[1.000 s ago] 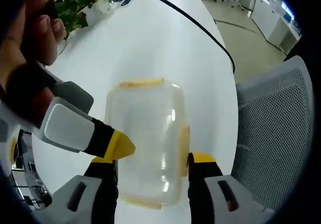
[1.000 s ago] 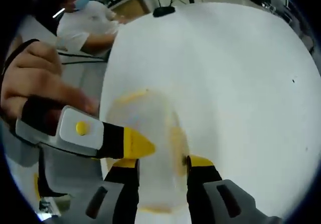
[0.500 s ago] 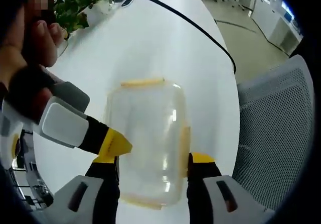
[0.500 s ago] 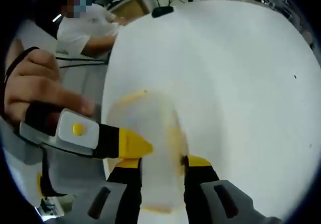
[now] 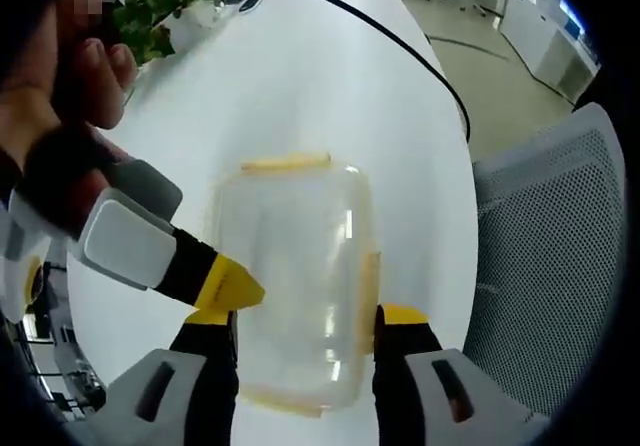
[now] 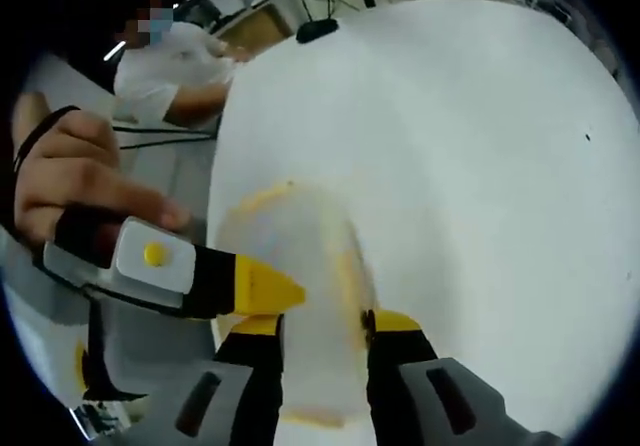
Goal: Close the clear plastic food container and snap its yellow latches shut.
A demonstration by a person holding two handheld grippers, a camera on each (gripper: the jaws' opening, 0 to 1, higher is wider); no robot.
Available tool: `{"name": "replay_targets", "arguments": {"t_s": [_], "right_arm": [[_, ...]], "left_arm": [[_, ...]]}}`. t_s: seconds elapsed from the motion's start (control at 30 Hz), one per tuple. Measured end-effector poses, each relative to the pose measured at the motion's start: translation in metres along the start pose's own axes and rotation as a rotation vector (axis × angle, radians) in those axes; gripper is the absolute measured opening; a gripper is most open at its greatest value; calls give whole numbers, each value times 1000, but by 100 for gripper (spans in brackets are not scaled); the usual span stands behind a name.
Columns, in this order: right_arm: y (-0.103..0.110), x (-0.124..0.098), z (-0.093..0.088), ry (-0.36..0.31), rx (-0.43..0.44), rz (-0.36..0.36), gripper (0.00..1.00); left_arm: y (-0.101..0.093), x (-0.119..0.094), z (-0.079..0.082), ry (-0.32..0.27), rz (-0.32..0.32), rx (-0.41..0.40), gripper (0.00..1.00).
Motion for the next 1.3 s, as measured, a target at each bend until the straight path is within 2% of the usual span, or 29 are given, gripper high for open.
{"name": "replay_targets", "arguments": {"t_s": [0.23, 0.4, 0.47, 0.5, 0.53, 0.63, 0.7, 0.77, 0.83, 0.93, 1.0, 1.17, 1.3], "right_arm": [[0, -2, -1, -27, -14, -8, 32], [1, -4, 0, -43, -15, -27, 32], [1, -4, 0, -46, 2, -35, 36], [0, -4, -1, -42, -8, -43, 37], [-3, -6, 2, -66, -51, -69, 36], [0, -10, 5, -84, -24, -68, 37], [1, -13, 6, -88, -27, -73, 41], [1, -14, 5, -90, -34, -79, 47], [2, -15, 3, -90, -38, -74, 51], [5, -17, 2, -92, -62, -71, 53], [5, -18, 0, -89, -85, -83, 58], [9, -18, -5, -61, -162, -100, 73], [12, -17, -10, -38, -210, -109, 80]], "left_arm": [[0, -2, 1, 8, 2, 9, 55], [3, -4, 2, 6, -22, 3, 55], [4, -4, 1, -1, -32, 23, 56], [4, -5, 1, -3, -36, 17, 56], [5, -6, 1, -9, -41, -4, 56], [7, -6, 0, -11, -42, -55, 62], [7, -7, 0, -21, -49, -74, 70], [8, -9, 0, -29, -49, -82, 73], [7, -10, 1, -45, -71, -118, 78], [4, -11, 0, -48, -108, -160, 89], [4, -12, -3, -52, -119, -140, 91], [9, -13, -12, -21, -120, -151, 98], [12, -14, -18, -9, -135, -140, 99]]}}
Point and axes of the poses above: the point that each gripper's makers call its tool centre point, and the gripper's own axes: x roughly forward along the fingers, y roughly to its left, z roughly out of its top, the point moved 5 cm from there along -x, roughly backward along the fingers, and after that the axes turned 10 degrees about -y, right-handed, at the moved point
